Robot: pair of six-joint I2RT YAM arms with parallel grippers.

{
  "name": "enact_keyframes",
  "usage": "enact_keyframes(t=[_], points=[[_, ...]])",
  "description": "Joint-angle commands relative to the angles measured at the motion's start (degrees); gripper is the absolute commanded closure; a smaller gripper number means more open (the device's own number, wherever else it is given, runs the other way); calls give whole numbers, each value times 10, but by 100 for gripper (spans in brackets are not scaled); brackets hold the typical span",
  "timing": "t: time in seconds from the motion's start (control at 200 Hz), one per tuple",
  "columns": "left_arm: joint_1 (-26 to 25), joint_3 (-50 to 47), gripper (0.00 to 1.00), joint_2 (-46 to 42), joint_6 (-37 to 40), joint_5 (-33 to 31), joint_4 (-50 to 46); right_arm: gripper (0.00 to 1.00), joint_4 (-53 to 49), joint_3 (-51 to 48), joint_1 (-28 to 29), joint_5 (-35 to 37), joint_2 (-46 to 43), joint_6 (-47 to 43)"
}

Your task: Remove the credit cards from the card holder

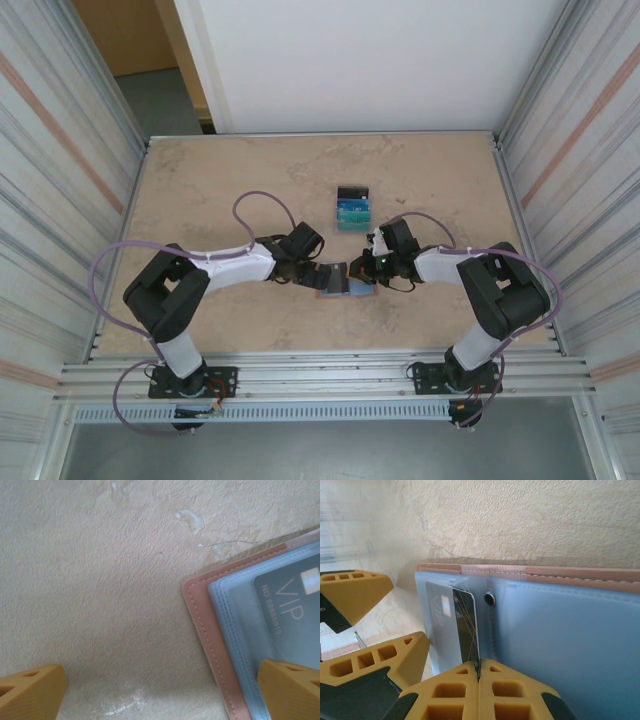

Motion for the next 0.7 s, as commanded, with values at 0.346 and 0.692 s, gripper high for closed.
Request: enact_keyframes(t=[0.346,0.692], points=[[-5,25,1,24,16,8,2,100,-18,-2,-6,3,-15,1],[-6,20,1,44,18,6,-5,100,-26,-4,-17,-2,-27,-4]])
